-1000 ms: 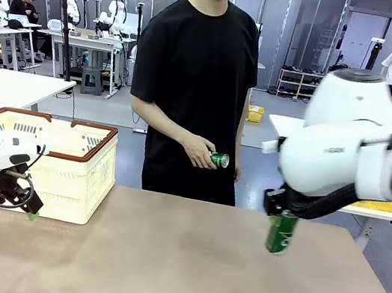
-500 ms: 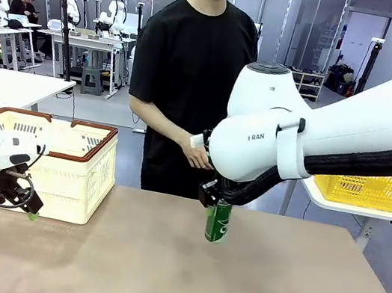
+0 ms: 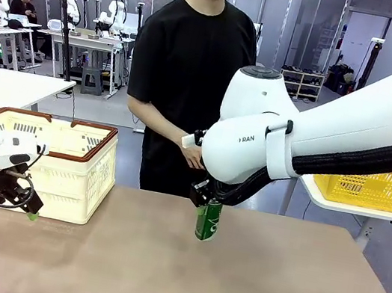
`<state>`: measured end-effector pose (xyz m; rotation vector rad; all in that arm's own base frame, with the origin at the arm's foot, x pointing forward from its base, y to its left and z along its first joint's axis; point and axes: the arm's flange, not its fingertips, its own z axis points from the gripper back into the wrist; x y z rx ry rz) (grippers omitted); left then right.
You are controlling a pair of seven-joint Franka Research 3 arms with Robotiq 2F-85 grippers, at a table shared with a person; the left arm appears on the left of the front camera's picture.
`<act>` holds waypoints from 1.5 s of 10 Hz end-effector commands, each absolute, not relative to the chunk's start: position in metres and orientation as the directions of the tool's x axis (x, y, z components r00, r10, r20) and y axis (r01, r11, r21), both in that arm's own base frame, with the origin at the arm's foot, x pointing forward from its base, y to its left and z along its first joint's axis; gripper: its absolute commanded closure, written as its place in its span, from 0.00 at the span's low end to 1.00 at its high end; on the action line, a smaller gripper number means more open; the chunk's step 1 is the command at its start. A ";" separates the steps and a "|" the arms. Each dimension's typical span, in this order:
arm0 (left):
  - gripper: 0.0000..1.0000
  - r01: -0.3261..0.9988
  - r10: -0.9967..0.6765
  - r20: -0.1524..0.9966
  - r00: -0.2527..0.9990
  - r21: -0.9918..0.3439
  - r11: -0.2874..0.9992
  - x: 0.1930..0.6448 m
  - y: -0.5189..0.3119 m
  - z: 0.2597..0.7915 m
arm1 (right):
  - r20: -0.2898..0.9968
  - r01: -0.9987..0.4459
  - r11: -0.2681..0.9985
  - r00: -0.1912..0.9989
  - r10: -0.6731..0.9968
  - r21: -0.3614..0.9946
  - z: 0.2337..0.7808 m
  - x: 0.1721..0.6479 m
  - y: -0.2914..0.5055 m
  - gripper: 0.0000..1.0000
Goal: Place the drinks into the Shopping basket.
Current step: Pick up one drink and place it into the Shopping basket.
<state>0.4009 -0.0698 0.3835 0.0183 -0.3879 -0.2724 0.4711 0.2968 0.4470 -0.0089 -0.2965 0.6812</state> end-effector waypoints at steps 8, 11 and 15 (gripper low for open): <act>0.00 0.257 -0.264 0.370 0.891 0.069 0.964 0.401 -0.069 0.383 | 0.240 -0.665 0.747 0.721 0.650 -0.027 0.386 0.483 0.319 0.94; 0.00 0.257 -0.264 0.370 0.891 0.069 0.964 0.401 -0.069 0.383 | 0.227 -0.664 0.748 0.724 0.652 -0.029 0.380 0.485 0.319 0.94; 0.00 0.257 -0.264 0.370 0.891 0.069 0.964 0.401 -0.069 0.383 | 0.218 -0.678 0.732 0.706 0.674 -0.070 0.387 0.484 0.320 0.03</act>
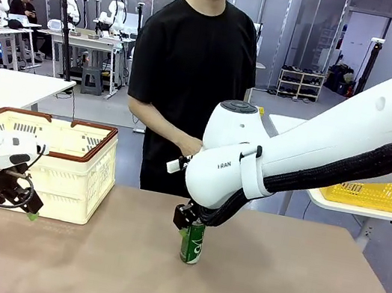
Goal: Place the drinks into the Shopping basket.
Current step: Pick up one drink and place it into the Shopping basket.
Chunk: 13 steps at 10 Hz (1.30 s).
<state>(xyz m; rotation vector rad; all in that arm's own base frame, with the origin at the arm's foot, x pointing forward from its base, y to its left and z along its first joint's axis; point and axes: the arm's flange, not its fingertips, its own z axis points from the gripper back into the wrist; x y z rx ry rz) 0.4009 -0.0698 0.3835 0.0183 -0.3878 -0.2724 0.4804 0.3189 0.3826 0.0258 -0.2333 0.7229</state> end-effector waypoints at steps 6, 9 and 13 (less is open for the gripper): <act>0.00 0.257 -0.264 0.370 0.891 0.069 0.964 0.401 -0.069 0.383 | 0.141 -0.685 0.723 0.710 0.690 -0.088 0.404 0.477 0.308 0.00; 0.00 0.257 -0.264 0.370 0.891 0.069 0.964 0.401 -0.069 0.383 | 0.107 -0.726 0.686 0.680 0.726 -0.048 0.430 0.454 0.274 0.00; 0.00 0.257 -0.264 0.370 0.891 0.069 0.964 0.401 -0.069 0.383 | 0.147 -0.664 0.736 0.721 0.677 -0.133 0.450 0.402 0.147 0.00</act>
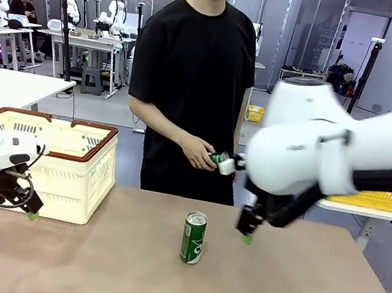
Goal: Place the drinks into the Shopping basket.
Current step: Pick up one drink and place it into the Shopping basket.
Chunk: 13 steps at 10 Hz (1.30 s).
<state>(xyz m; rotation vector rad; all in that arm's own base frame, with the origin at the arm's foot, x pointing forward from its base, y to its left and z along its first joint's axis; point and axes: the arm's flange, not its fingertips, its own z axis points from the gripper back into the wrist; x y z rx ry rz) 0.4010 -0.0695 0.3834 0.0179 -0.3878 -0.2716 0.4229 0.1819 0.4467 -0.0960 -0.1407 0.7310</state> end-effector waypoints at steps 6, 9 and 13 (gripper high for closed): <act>0.00 0.257 -0.264 0.370 0.891 0.069 0.964 0.401 -0.069 0.383 | 0.250 -0.327 0.943 0.910 0.330 -0.055 0.452 0.362 0.000 0.00; 0.00 0.257 -0.264 0.370 0.891 0.069 0.964 0.401 -0.069 0.383 | 0.253 -0.256 0.965 0.931 0.261 -0.055 0.441 0.372 -0.005 0.00; 0.00 0.257 -0.264 0.370 0.891 0.069 0.964 0.401 -0.069 0.383 | 0.236 -0.326 0.944 0.914 0.329 -0.056 0.460 0.369 -0.010 0.00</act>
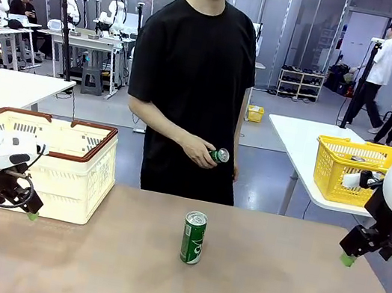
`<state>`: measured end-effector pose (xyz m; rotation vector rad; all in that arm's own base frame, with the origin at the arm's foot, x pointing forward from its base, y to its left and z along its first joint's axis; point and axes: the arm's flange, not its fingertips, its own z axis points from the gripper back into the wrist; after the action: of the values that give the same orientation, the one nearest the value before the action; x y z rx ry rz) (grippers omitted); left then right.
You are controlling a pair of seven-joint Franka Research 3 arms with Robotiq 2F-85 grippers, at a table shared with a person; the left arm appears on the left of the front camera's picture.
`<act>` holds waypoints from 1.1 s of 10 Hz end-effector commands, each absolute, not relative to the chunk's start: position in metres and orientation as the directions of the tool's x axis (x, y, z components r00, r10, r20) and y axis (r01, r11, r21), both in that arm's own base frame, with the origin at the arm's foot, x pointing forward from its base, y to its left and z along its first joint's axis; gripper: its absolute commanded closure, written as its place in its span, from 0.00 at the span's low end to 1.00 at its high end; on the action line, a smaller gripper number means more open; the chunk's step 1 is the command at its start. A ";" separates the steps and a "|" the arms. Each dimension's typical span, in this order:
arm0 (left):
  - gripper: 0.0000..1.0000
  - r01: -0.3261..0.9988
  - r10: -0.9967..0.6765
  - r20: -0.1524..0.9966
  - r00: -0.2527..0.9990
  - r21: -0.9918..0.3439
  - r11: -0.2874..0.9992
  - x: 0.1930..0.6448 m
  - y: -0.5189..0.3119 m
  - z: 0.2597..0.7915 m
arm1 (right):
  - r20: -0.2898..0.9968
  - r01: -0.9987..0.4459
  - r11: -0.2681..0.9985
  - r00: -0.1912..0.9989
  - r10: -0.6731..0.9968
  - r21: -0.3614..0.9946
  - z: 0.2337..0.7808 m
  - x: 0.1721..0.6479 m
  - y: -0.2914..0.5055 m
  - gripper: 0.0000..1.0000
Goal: Place the drinks into the Shopping basket.
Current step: Pick up one drink and place it into the Shopping basket.
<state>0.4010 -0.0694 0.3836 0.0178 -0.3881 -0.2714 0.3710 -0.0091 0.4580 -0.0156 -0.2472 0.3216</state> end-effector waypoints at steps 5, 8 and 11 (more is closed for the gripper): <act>0.00 0.582 -0.542 0.415 0.731 0.036 0.813 0.406 -0.156 0.412 | 0.236 -0.326 0.944 0.914 0.329 -0.056 0.460 0.369 -0.010 0.00; 0.00 0.705 -0.672 0.359 0.648 0.051 0.707 0.427 -0.245 0.440 | 0.236 -0.326 0.944 0.914 0.329 -0.056 0.460 0.369 -0.010 0.00; 0.00 0.773 -0.742 0.365 0.562 0.087 0.629 0.465 -0.327 0.465 | 0.236 -0.326 0.944 0.914 0.329 -0.056 0.460 0.369 -0.010 0.00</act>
<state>0.4426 -0.3107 0.4584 -0.1121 -0.4094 -0.8490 0.3707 -0.0088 0.4585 -0.0158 -0.2475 0.3227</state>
